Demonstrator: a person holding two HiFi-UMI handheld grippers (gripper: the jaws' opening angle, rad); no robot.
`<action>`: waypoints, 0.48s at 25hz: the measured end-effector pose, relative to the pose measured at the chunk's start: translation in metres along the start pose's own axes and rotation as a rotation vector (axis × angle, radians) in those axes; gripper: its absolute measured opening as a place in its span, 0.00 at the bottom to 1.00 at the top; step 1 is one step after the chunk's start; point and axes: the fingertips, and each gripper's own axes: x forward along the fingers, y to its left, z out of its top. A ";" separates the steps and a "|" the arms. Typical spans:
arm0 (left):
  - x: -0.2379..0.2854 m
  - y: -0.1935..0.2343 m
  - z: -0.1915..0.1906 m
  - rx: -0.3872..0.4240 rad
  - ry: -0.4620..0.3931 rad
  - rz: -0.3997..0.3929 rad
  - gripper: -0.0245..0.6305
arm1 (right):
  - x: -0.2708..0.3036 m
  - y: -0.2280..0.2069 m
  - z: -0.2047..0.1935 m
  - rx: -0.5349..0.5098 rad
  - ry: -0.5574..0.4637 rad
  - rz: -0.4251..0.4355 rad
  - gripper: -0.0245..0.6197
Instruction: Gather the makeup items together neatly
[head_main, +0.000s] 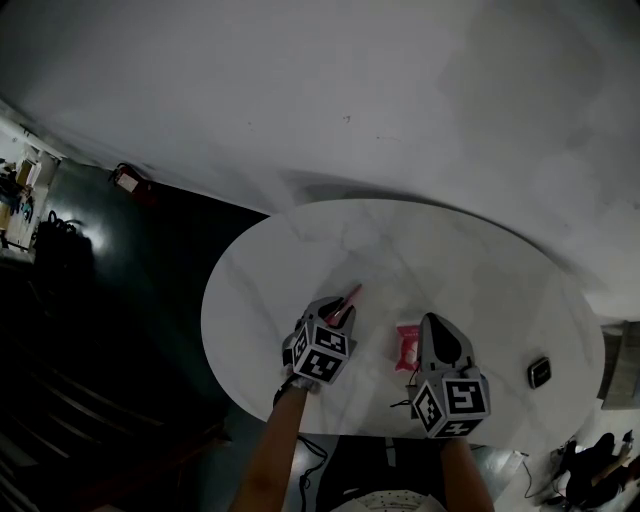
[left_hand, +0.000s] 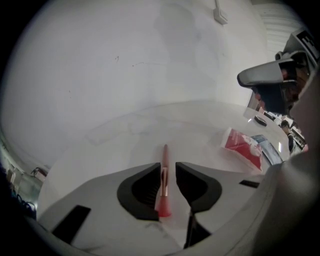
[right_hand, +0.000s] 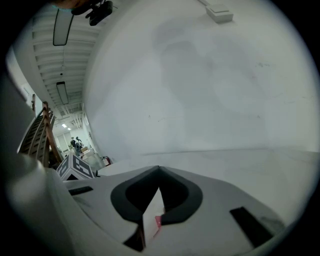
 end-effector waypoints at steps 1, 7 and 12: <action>0.002 -0.001 -0.003 0.003 0.010 -0.003 0.23 | 0.000 -0.001 0.000 -0.001 0.001 -0.001 0.04; 0.004 -0.001 -0.010 -0.056 -0.008 0.000 0.24 | 0.004 -0.001 -0.003 -0.003 0.007 -0.001 0.04; 0.004 0.004 -0.010 -0.075 -0.020 0.036 0.18 | 0.005 -0.002 -0.005 -0.001 0.014 -0.002 0.04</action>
